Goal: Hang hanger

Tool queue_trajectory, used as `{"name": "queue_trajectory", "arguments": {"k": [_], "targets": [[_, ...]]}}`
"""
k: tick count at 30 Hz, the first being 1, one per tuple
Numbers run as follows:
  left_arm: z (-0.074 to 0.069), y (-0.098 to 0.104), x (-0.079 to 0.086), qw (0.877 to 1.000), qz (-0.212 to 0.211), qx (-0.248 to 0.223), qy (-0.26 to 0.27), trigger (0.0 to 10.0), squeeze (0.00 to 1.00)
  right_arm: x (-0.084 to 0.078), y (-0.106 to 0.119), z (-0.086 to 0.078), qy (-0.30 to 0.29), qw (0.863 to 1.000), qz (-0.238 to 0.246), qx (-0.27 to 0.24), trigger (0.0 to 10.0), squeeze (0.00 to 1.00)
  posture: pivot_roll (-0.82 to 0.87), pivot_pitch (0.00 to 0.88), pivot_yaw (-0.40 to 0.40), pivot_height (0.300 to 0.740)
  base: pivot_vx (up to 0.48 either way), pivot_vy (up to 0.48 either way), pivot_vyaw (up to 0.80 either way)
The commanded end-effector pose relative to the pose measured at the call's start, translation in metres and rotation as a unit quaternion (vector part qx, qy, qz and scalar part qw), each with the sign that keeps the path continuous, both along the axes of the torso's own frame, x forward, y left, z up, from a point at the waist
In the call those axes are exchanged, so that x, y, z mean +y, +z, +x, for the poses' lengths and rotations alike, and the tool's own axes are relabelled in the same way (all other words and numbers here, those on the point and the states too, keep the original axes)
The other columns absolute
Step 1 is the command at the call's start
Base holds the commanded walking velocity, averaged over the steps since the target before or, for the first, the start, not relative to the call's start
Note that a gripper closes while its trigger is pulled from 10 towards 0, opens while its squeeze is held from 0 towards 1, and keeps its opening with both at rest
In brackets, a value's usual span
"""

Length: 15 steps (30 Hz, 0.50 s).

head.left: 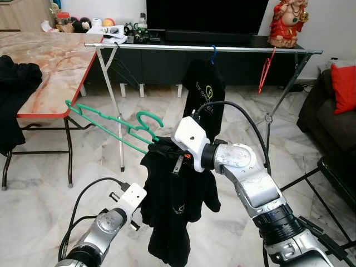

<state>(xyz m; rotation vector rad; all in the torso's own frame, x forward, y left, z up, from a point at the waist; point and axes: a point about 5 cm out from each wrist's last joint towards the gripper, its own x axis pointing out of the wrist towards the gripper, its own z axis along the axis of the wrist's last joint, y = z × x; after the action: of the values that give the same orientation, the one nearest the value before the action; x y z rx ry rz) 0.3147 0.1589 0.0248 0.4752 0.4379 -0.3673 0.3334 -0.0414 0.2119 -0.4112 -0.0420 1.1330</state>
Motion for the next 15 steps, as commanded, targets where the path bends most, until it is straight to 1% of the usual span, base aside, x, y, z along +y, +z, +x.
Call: {"name": "queue_trajectory", "arguments": {"k": [1, 7, 9, 13, 14, 15], "targets": [[-0.002, -0.002, 0.001, 1.000, -0.011, 0.005, 0.006, 0.0, 0.00, 0.001, 0.012, -0.004, 0.005, 1.000, 0.015, -0.022, 0.0, 0.00, 0.04, 0.038, -0.060, 0.740, 0.000, 0.000, 0.00], [-0.003, -0.004, -0.001, 1.000, -0.021, 0.009, 0.009, 0.0, 0.00, 0.000, 0.011, -0.006, 0.002, 1.000, 0.020, -0.021, 0.0, 0.00, 0.03, 0.032, -0.055, 0.740, 0.000, 0.000, 0.00], [-0.003, -0.004, 0.000, 1.000, -0.024, 0.011, 0.015, 0.0, 0.00, -0.004, 0.012, -0.004, -0.007, 0.999, 0.023, -0.023, 0.0, 0.00, 0.03, 0.031, -0.054, 0.740, 0.000, 0.000, 0.00], [-0.004, -0.005, 0.005, 0.999, -0.024, 0.013, 0.024, 0.0, 0.00, -0.020, 0.012, 0.000, -0.029, 0.999, 0.030, -0.019, 0.0, 0.00, 0.03, 0.036, -0.056, 0.740, 0.000, 0.000, 0.00], [-0.005, -0.006, 0.008, 0.999, -0.021, 0.014, 0.028, 0.0, 0.00, -0.033, 0.010, 0.004, -0.048, 0.998, 0.029, -0.013, 0.0, 0.00, 0.03, 0.038, -0.056, 0.740, 0.000, 0.000, 0.00], [-0.006, -0.007, 0.009, 0.999, -0.019, 0.016, 0.029, 0.0, 0.00, -0.041, 0.009, 0.005, -0.056, 0.998, 0.028, -0.010, 0.0, 0.00, 0.03, 0.041, -0.056, 0.740, 0.000, 0.000, 0.00]]}}
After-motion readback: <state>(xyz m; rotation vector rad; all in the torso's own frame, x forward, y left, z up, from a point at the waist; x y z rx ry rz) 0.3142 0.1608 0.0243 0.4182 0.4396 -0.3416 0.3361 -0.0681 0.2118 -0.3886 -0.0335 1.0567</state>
